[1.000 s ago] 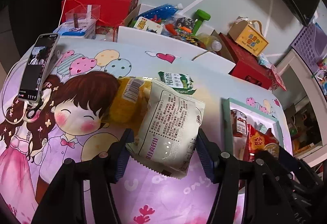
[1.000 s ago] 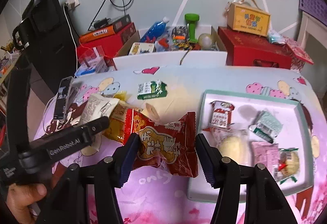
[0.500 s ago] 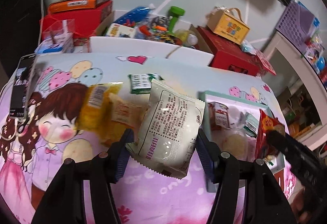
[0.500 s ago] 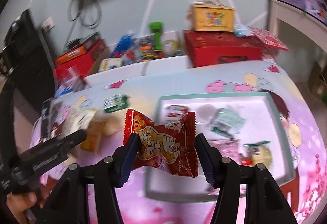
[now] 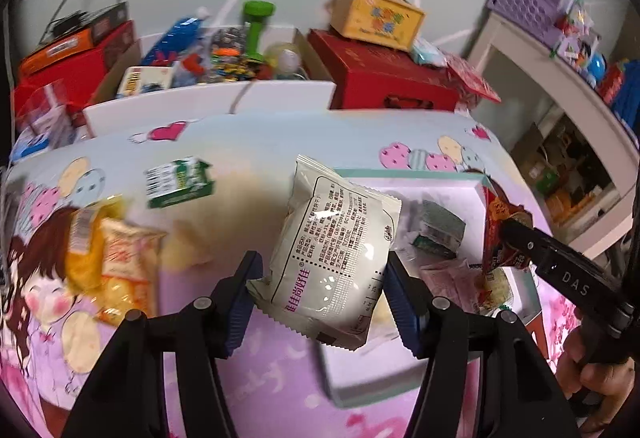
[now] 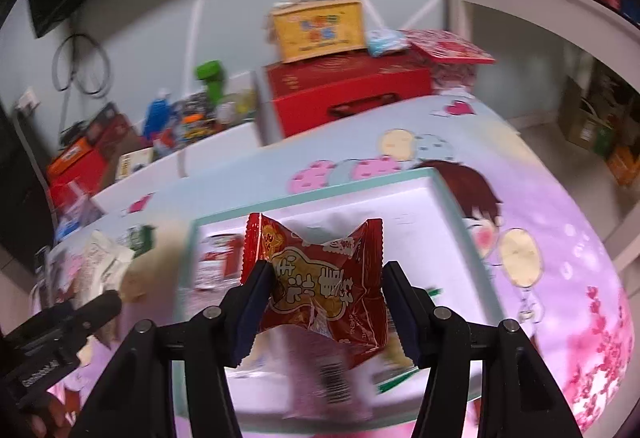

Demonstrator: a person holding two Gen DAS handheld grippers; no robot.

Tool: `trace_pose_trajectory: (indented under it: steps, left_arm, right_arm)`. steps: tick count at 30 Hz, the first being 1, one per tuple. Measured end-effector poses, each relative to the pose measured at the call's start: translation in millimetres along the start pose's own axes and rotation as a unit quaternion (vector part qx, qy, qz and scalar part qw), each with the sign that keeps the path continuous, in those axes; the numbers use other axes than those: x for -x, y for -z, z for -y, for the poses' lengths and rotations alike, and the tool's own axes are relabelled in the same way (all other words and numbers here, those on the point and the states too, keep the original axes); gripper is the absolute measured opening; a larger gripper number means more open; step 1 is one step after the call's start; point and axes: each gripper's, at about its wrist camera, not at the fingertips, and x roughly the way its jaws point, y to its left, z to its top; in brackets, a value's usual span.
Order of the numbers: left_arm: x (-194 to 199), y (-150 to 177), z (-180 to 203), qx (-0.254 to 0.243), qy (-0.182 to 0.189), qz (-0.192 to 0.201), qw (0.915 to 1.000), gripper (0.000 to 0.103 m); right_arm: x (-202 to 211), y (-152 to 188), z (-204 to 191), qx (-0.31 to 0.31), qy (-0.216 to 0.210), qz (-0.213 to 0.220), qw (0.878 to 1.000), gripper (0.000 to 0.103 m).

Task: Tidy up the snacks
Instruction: 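Carry both bags over the white tray and open both grippers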

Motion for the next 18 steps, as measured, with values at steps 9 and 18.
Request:
trace_pose_trajectory:
  steps: [9,18]
  left_arm:
    - [-56,-20,56,-0.042,0.008,-0.041,0.9982,0.062]
    - [-88,-26,85,-0.058,-0.007,-0.064,0.9963,0.065]
  right_arm:
    - [-24,-8,56,-0.042,0.034,-0.003,0.999,0.060]
    - [-43,-5,65,-0.040,0.033,-0.015,0.999,0.061]
